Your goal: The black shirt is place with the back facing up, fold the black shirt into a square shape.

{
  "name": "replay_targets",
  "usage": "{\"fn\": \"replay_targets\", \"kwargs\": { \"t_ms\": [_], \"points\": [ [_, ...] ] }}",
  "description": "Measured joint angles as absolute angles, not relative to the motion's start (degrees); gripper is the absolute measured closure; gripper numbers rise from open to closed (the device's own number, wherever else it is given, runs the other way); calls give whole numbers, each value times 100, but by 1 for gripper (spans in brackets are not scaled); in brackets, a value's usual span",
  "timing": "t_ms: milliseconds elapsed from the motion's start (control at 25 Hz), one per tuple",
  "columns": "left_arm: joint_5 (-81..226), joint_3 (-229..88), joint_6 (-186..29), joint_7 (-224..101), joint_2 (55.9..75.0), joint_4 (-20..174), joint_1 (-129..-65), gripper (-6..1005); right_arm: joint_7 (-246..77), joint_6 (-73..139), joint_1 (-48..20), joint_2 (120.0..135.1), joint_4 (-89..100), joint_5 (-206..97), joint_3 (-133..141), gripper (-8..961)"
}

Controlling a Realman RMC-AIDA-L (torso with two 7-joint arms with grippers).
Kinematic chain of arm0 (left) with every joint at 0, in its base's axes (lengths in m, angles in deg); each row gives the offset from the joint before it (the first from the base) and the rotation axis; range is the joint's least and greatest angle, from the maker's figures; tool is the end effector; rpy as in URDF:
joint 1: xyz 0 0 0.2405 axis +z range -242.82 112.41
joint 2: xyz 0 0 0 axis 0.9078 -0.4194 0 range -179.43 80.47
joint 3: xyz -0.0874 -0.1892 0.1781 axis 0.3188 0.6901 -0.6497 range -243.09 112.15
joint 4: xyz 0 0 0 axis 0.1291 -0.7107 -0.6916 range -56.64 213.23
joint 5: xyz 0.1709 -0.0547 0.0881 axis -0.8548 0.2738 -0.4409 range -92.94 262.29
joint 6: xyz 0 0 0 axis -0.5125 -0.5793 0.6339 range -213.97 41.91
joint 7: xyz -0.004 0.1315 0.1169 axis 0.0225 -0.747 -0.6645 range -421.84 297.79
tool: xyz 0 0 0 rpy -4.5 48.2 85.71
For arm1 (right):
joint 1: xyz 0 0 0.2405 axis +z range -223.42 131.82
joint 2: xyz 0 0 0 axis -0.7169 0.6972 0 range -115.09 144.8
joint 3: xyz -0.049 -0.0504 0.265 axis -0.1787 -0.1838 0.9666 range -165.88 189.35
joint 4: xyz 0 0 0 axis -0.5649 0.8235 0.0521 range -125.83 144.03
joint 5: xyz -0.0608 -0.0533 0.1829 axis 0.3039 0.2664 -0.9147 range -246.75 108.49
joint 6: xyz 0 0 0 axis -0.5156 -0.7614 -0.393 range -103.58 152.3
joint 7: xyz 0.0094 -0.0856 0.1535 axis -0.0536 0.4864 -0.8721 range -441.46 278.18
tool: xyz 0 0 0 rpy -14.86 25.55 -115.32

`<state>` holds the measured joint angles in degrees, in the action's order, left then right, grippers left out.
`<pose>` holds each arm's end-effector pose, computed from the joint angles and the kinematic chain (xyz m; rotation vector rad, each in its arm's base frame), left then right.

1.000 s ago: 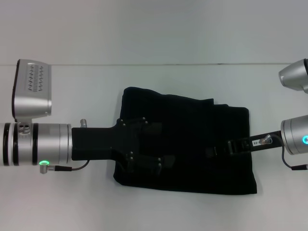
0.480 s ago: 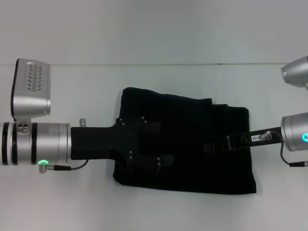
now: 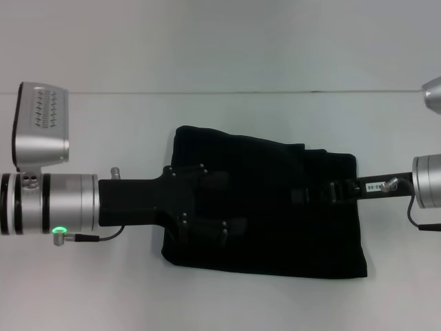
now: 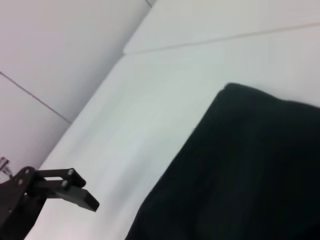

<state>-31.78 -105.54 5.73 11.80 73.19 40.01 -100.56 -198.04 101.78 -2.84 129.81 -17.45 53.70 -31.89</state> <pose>-0.2098 0.3432 -0.0634 -2.8559 -0.3723 -0.7569 0.2433 0.3912 -0.0577 -2.5899 1.4418 0.4677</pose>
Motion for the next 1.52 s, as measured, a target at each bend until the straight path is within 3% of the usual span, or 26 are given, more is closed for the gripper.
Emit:
{"fn": "replay_targets", "kwargs": {
  "t_ms": [760, 1160, 1520],
  "points": [
    [-3108, -10546, 577, 1316, 7312, 3868, -10079, 66, -19688, 10625, -418, 12902, -2309, 5310, -3061, 854],
    [-3107, -10570, 624, 1519, 7319, 3865, -10124, 66, -19656, 10780, -489, 12769, -2425, 5312, -3063, 855],
    [-3107, -10562, 649, 1650, 7306, 3865, -10125, 66, -19358, 11045, -438, 12834, -2673, 5139, -3007, 854]
  ]
}}
